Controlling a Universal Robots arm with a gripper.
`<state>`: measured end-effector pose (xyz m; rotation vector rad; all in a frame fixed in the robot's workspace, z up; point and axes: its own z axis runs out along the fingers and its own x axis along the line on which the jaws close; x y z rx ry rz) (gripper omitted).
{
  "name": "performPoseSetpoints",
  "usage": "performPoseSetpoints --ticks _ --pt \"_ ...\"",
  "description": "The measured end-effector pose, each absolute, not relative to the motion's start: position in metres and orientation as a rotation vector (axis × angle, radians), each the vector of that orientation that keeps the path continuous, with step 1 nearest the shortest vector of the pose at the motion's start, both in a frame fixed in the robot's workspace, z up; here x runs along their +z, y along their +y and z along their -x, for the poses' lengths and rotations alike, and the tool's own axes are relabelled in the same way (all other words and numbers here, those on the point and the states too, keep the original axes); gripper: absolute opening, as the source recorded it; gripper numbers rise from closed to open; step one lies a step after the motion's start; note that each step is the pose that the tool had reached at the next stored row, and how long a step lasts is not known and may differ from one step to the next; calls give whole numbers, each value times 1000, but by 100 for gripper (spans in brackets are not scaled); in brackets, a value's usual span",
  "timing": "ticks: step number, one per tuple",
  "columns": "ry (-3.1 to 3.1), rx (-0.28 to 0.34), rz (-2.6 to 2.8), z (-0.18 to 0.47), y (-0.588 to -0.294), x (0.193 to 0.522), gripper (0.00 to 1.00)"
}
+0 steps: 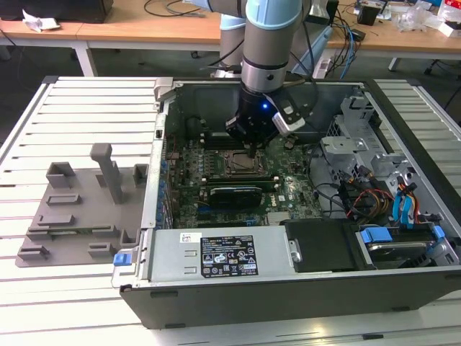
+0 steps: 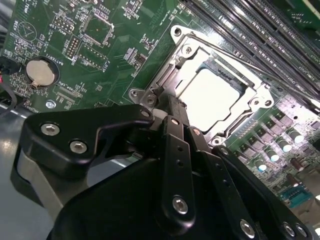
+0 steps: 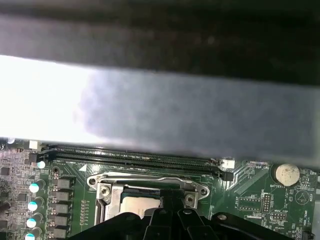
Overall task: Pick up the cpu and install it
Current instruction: 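Install the first cpu locking lever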
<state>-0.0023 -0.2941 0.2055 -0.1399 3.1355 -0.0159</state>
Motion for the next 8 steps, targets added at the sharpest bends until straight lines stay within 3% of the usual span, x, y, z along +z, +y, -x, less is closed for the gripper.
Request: performPoseSetpoints --ticks 8 --pt "3136 -34 140 2 -294 210 11"
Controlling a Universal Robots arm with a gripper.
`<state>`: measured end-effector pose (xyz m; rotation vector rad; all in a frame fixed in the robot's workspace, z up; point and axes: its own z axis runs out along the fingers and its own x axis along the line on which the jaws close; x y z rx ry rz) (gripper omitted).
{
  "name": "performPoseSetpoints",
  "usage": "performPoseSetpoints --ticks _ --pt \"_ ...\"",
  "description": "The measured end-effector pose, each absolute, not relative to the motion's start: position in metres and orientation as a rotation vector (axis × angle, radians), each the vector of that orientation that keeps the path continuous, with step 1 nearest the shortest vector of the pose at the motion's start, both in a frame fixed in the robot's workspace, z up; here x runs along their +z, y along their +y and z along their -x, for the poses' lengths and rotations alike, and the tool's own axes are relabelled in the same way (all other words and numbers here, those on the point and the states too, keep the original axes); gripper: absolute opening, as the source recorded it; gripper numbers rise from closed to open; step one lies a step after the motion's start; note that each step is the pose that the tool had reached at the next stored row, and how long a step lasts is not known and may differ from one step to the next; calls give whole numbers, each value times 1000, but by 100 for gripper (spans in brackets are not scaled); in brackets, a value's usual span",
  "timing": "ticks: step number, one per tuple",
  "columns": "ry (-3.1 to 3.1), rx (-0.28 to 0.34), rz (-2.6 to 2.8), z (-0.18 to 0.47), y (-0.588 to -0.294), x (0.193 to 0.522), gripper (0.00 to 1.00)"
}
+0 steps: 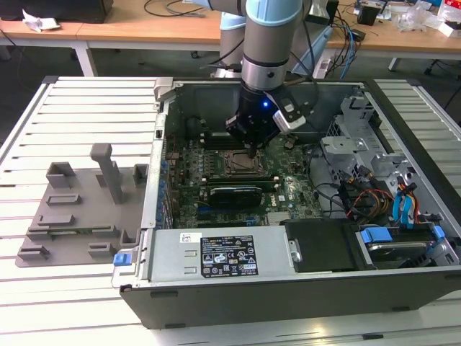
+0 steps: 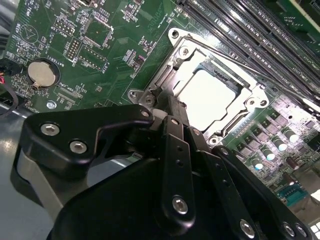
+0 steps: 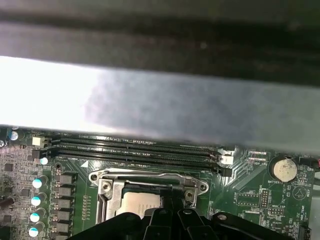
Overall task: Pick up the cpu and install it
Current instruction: 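Install the first cpu locking lever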
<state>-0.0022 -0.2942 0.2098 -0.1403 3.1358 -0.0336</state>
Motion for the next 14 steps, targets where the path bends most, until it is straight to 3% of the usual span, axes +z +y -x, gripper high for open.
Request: performPoseSetpoints --ticks 14 --pt "3136 -61 140 2 -294 222 11"
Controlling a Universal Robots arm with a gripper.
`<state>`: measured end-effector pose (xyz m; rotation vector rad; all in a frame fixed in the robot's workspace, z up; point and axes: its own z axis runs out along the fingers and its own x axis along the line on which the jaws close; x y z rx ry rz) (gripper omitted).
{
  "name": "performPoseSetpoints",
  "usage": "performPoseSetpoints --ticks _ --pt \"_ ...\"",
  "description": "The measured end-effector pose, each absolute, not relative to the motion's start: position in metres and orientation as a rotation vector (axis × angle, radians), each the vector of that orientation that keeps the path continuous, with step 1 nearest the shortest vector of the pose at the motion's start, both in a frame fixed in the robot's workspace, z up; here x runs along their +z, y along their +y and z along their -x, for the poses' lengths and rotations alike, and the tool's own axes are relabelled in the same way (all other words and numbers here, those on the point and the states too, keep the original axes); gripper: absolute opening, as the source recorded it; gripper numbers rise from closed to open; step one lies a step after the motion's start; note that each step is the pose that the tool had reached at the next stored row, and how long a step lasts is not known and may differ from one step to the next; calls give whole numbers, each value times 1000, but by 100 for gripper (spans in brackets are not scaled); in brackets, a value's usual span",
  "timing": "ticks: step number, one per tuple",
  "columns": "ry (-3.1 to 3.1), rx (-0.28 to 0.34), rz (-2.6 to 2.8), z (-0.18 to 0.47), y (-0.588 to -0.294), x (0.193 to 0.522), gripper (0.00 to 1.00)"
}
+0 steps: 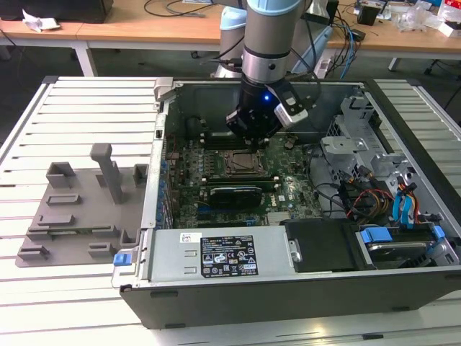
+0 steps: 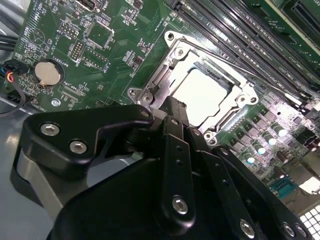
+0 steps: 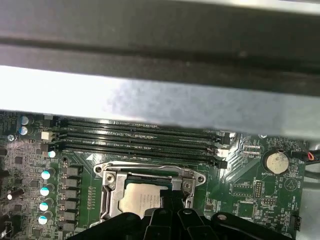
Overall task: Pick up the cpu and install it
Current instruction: 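Install the first cpu locking lever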
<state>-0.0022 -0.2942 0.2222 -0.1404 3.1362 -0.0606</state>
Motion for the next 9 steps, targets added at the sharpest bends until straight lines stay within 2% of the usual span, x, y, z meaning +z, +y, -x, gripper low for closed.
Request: performPoseSetpoints --ticks 9 --pt "3136 -61 140 2 -294 232 11"
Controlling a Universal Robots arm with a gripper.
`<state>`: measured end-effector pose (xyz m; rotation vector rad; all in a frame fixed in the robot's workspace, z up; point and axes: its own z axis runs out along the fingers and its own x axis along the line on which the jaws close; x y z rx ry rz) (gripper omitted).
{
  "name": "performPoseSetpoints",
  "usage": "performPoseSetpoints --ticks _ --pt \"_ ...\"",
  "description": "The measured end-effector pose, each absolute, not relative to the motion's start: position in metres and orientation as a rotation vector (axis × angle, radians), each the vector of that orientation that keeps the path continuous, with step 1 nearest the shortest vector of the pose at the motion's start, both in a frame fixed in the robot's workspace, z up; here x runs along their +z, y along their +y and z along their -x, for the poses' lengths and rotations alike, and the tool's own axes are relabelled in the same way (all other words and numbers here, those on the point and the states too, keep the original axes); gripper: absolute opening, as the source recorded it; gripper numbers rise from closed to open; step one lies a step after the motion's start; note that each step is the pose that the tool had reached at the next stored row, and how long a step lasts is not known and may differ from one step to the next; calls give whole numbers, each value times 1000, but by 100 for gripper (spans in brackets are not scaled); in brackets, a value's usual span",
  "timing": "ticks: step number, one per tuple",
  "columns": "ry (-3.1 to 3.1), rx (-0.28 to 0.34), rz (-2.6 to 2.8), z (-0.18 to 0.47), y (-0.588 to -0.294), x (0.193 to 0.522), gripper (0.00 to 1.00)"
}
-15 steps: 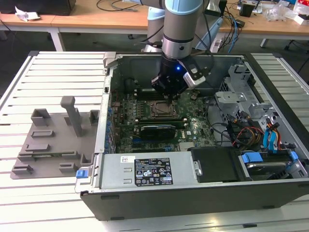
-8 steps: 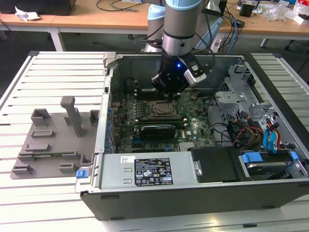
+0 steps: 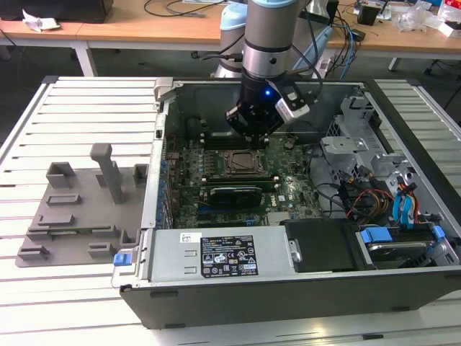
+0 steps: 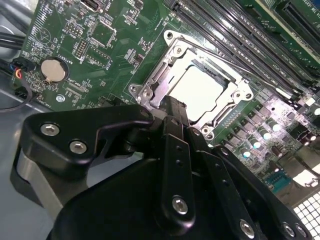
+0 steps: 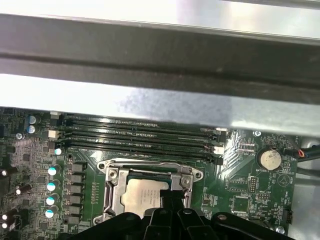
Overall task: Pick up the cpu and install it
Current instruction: 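Install the first cpu locking lever, then install the second cpu locking lever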
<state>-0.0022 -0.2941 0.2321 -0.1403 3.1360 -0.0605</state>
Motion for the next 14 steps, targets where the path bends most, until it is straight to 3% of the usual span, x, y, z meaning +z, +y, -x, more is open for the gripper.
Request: performPoseSetpoints --ticks 14 --pt "3136 -61 140 2 -297 233 11"
